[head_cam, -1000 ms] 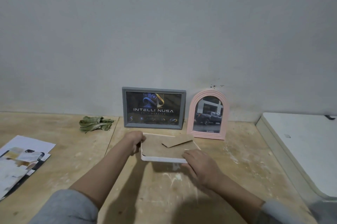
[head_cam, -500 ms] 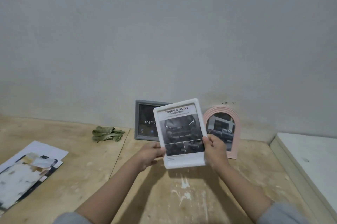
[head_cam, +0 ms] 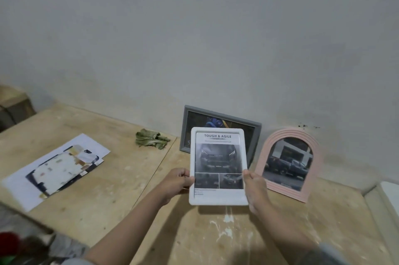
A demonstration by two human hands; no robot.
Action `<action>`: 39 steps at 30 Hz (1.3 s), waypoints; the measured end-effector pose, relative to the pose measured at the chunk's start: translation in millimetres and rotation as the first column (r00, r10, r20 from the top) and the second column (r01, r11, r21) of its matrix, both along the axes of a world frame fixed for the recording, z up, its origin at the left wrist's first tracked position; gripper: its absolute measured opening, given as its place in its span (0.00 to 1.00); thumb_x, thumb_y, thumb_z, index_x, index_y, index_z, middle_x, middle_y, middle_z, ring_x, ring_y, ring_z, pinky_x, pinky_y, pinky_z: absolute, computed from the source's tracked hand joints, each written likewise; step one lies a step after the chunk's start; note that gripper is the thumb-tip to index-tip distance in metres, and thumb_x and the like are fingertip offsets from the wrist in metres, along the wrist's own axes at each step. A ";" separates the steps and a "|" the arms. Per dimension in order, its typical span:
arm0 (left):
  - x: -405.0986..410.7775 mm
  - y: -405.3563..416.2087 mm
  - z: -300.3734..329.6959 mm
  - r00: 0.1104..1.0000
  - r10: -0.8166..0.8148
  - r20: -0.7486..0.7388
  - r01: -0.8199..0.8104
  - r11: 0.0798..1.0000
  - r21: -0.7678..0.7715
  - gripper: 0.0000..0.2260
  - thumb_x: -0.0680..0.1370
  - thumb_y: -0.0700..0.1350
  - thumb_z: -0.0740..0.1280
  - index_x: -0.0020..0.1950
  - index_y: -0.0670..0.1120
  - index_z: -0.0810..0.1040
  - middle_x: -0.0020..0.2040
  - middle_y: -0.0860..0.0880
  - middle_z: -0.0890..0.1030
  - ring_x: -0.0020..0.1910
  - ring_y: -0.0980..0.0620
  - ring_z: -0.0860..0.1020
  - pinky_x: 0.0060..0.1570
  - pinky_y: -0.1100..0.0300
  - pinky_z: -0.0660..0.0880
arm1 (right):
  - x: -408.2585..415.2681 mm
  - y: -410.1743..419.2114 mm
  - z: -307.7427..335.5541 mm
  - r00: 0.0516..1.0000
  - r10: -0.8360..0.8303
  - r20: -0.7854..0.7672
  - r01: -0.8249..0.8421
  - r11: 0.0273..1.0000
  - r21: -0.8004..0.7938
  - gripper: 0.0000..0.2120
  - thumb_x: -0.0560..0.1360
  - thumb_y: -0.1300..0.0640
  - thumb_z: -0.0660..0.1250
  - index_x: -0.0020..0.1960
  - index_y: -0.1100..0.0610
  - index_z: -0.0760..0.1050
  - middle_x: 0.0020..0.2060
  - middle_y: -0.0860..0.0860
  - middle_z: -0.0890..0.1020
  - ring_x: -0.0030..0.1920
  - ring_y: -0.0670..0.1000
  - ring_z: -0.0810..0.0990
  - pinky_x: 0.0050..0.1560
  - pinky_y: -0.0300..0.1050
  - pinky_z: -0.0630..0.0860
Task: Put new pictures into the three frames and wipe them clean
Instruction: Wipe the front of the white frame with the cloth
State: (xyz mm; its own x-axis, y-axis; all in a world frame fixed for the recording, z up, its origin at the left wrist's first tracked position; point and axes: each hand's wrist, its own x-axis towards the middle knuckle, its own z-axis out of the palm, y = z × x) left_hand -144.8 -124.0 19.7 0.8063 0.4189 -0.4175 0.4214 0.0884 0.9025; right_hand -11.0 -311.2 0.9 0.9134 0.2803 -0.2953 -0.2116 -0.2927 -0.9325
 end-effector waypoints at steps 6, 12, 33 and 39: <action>-18.5 17.5 4.2 0.969 0.241 0.051 -0.232 0.963 -0.134 0.07 0.82 0.42 0.60 0.50 0.40 0.75 0.44 0.42 0.82 0.41 0.46 0.80 0.39 0.57 0.77 | -9.8 43.4 -10.8 0.992 0.099 -0.071 -0.099 0.995 0.004 0.16 0.81 0.53 0.58 0.41 0.55 0.80 0.47 0.52 0.81 0.52 0.55 0.77 0.62 0.51 0.72; -38.8 45.1 0.0 0.894 0.441 0.080 -0.432 0.895 -0.112 0.09 0.82 0.40 0.58 0.53 0.41 0.78 0.51 0.38 0.83 0.48 0.40 0.82 0.51 0.46 0.79 | -30.3 89.9 -14.1 0.976 0.192 -0.103 -0.196 0.980 -0.026 0.14 0.80 0.49 0.58 0.40 0.50 0.77 0.41 0.48 0.82 0.47 0.54 0.80 0.52 0.48 0.77; -159.9 280.5 -6.3 0.744 0.668 0.018 -0.660 0.739 -0.134 0.12 0.83 0.42 0.56 0.56 0.41 0.78 0.50 0.42 0.84 0.46 0.46 0.84 0.41 0.56 0.80 | -20.6 400.0 -66.9 0.508 0.828 0.237 -0.328 0.440 -0.836 0.29 0.74 0.52 0.65 0.72 0.55 0.59 0.71 0.58 0.64 0.67 0.60 0.67 0.66 0.56 0.66; -171.3 301.6 -10.7 0.726 0.687 -0.021 -0.685 0.720 -0.114 0.11 0.83 0.41 0.57 0.53 0.43 0.79 0.47 0.44 0.85 0.45 0.47 0.84 0.39 0.59 0.79 | 4.9 434.9 -101.6 0.413 0.907 0.082 -0.315 0.226 -0.922 0.33 0.75 0.57 0.60 0.76 0.47 0.50 0.74 0.56 0.59 0.69 0.60 0.65 0.67 0.58 0.65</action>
